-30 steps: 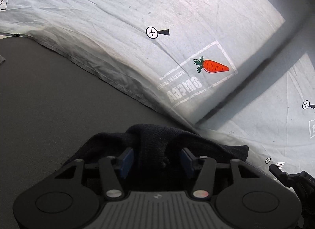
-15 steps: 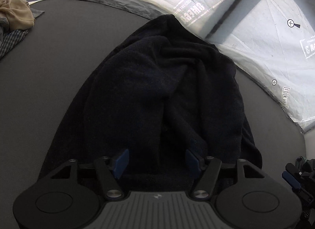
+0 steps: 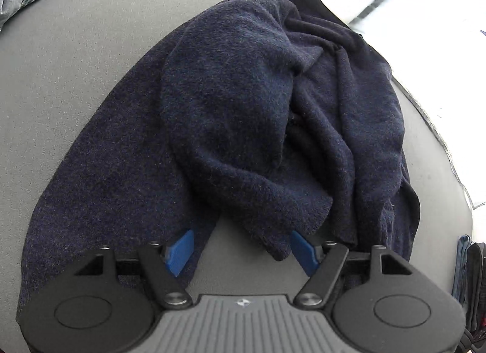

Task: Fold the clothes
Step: 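Open both grippers and release the navy sweater on the table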

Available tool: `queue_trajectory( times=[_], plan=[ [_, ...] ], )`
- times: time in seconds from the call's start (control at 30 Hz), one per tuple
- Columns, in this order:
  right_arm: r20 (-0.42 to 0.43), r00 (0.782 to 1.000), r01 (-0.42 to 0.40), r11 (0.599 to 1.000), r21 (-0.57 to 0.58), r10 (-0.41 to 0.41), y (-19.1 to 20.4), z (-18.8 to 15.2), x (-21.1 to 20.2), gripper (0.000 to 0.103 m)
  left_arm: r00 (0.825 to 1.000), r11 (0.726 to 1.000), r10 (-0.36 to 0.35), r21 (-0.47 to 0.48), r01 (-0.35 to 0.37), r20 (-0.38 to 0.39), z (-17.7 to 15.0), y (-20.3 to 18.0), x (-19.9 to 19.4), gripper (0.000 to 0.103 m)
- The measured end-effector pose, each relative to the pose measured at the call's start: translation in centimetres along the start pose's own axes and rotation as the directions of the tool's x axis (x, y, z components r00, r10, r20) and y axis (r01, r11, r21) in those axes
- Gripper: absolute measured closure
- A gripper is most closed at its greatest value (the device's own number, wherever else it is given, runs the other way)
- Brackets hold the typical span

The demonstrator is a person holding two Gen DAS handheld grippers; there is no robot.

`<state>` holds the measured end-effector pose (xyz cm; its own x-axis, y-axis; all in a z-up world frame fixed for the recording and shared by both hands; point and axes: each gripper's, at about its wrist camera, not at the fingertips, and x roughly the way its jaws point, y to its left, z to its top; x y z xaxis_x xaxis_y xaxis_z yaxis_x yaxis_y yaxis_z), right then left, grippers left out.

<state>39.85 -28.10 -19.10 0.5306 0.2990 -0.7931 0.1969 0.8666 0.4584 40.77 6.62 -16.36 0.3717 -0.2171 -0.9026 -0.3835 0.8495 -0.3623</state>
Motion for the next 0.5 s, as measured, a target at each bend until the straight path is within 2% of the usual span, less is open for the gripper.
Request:
queue_trajectory(
  times=[0.13, 0.2, 0.27, 0.33, 0.37, 0.43, 0.5],
  plan=[
    [0.003, 0.997, 0.075, 0.993, -0.095, -0.075, 1.1, 0.6, 1.6, 0.068, 1.000, 1.000, 0.020, -0.013, -0.020, 0.008, 1.0, 0.1, 0.4, 0.032],
    [0.017, 0.994, 0.108, 0.981, -0.160, -0.107, 2.2, 0.3, 2.0, 0.062, 1.000, 1.000, 0.020, -0.021, -0.020, 0.003, 1.1, 0.4, 0.6, 0.031],
    [0.032, 0.989, 0.149, 0.958, -0.246, -0.145, 3.4, -0.3, 2.2, 0.057, 1.000, 0.999, 0.025, -0.035, -0.025, -0.012, 1.2, 0.7, 1.0, 0.031],
    [0.058, 0.980, 0.196, 0.918, -0.344, -0.188, 4.4, -1.2, 2.4, 0.057, 0.999, 0.999, 0.023, -0.046, -0.024, -0.022, 1.5, 0.8, 1.4, 0.030],
    [0.071, 0.976, 0.217, 0.896, -0.387, -0.206, 4.7, -1.6, 2.4, 0.060, 0.999, 0.999, 0.021, -0.047, -0.023, -0.025, 1.6, 0.8, 1.5, 0.029],
    [0.083, 0.974, 0.226, 0.886, -0.405, -0.211, 4.7, -1.5, 2.4, 0.066, 0.999, 0.999, 0.020, -0.040, -0.021, -0.030, 1.8, 0.7, 1.7, 0.024],
    [0.096, 0.973, 0.230, 0.891, -0.392, -0.209, 4.4, -1.2, 2.1, 0.089, 0.999, 0.999, 0.023, -0.024, -0.024, -0.033, 1.8, 0.5, 1.8, 0.021]
  ],
)
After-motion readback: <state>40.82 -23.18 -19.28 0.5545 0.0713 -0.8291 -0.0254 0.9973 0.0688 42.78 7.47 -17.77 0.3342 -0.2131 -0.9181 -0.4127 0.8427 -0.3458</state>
